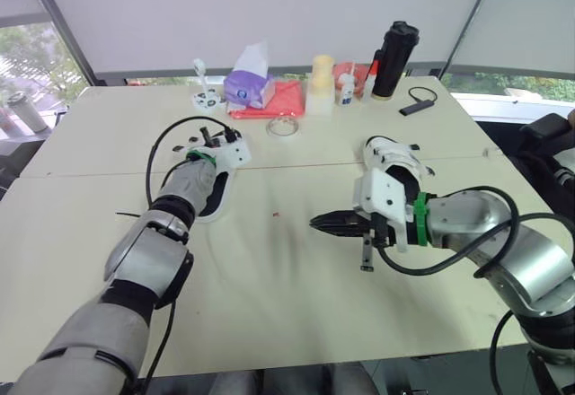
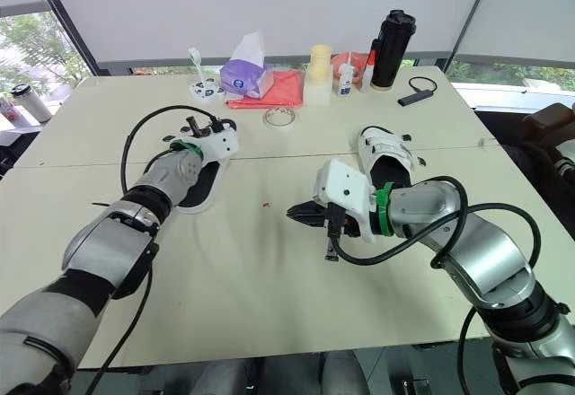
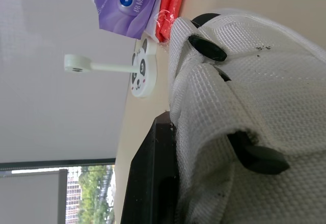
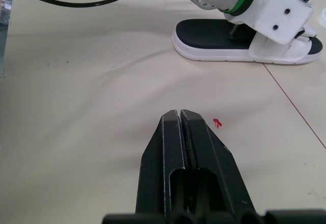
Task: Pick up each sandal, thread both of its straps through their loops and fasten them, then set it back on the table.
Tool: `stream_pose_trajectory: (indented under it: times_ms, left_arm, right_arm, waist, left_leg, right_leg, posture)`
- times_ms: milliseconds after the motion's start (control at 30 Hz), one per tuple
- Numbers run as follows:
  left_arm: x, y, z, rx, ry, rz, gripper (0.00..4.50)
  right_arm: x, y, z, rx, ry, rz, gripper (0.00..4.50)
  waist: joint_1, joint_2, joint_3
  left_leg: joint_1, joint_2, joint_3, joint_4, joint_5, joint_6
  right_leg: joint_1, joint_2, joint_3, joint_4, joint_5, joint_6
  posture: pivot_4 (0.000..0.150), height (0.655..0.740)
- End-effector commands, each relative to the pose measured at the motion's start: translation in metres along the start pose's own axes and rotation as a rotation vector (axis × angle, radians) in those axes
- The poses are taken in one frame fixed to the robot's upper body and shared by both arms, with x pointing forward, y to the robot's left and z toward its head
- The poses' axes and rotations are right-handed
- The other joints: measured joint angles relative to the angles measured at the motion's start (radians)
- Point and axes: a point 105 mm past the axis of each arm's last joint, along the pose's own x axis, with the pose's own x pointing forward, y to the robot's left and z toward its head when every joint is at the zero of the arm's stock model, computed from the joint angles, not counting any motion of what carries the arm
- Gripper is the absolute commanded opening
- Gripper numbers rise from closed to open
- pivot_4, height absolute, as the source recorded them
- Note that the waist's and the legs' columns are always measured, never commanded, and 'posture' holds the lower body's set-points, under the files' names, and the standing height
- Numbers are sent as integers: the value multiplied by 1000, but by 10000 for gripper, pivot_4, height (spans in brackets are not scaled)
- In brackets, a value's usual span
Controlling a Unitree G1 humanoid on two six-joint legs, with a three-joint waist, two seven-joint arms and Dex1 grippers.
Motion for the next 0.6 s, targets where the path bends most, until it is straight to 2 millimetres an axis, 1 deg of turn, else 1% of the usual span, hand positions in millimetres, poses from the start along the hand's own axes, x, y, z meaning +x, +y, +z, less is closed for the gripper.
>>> stream_pose_trajectory:
  times_ms: [33, 67, 133, 233, 300, 333, 400, 467, 533, 600]
  left_arm:
    - [1, 3, 7, -63, -11, -2, 120]
    - [1, 3, 6, -71, -10, -1, 9266]
    - [1, 3, 5, -86, -10, -3, 17790]
    - [1, 3, 5, -97, -10, -7, 33651]
    - [1, -1, 4, -103, -5, -33, 43319]
    - [0, -5, 6, -102, -11, -56, 44649]
    - [0, -9, 10, -123, -30, -93, 44649]
    - [0, -6, 17, -148, -69, -108, 44649]
    - [-1, -4, 18, -177, -84, -119, 44649]
    - [-4, -6, 20, -245, -109, -157, 44649]
  right_arm:
    - [-1, -1, 5, -29, -11, -11, 0]
    - [-1, -1, 5, -28, -10, -11, 0]
    - [-1, -1, 5, -29, -9, -12, 0]
    - [-1, -1, 4, -30, -8, -12, 0]
    - [-1, -2, 4, -31, -7, -14, 0]
    - [-1, -3, 4, -31, -7, -14, 0]
    - [-1, -3, 4, -32, -7, -14, 0]
    - [-1, -4, 4, -33, -7, -12, 0]
    - [-1, -4, 4, -32, -5, -12, 0]
    - [-1, -3, 4, -29, -6, -8, 0]
  waist:
    - [0, 0, 0]
    - [0, 0, 0]
    - [-2, -2, 1]
    - [-3, -4, 2]
    - [-3, -4, 2]
    - [-2, -4, 2]
    - [-1, -3, 2]
    - [0, -3, 2]
    - [0, -3, 2]
    - [0, -3, 2]
  left_leg:
    - [0, 0, 0, 0, 0, 0]
    - [0, 0, 0, 0, 0, 0]
    - [0, 0, 0, 0, 0, 0]
    - [0, 0, 0, 0, 0, 0]
    - [0, 0, 0, 0, 0, 0]
    - [0, 0, 0, 0, 0, 0]
    - [0, 0, 0, 1, 0, 0]
    - [0, 0, 0, 1, 0, 0]
    - [0, 0, -1, 1, 0, 0]
    - [0, 0, -1, 1, 0, 0]
  right_leg:
    - [0, 0, 0, 0, 0, 0]
    - [0, 0, 0, 0, 0, 0]
    - [0, 0, 0, 0, 0, 0]
    - [0, 0, 0, 0, 0, 0]
    - [0, 0, 0, 0, 0, 0]
    - [0, 0, 0, 0, 0, 0]
    - [0, 0, 0, 0, 0, 0]
    - [1, 0, 0, 0, 0, 0]
    - [1, 0, 0, 0, 0, 0]
    - [1, 0, 0, 0, 0, 0]
  posture:
    - [1500, 7400]
    - [1500, 7400]
    - [1500, 7400]
    - [1500, 7400]
    - [1500, 7400]
    - [1500, 7400]
    - [1500, 7400]
    - [1500, 7400]
    - [1500, 7400]
    - [1500, 7400]
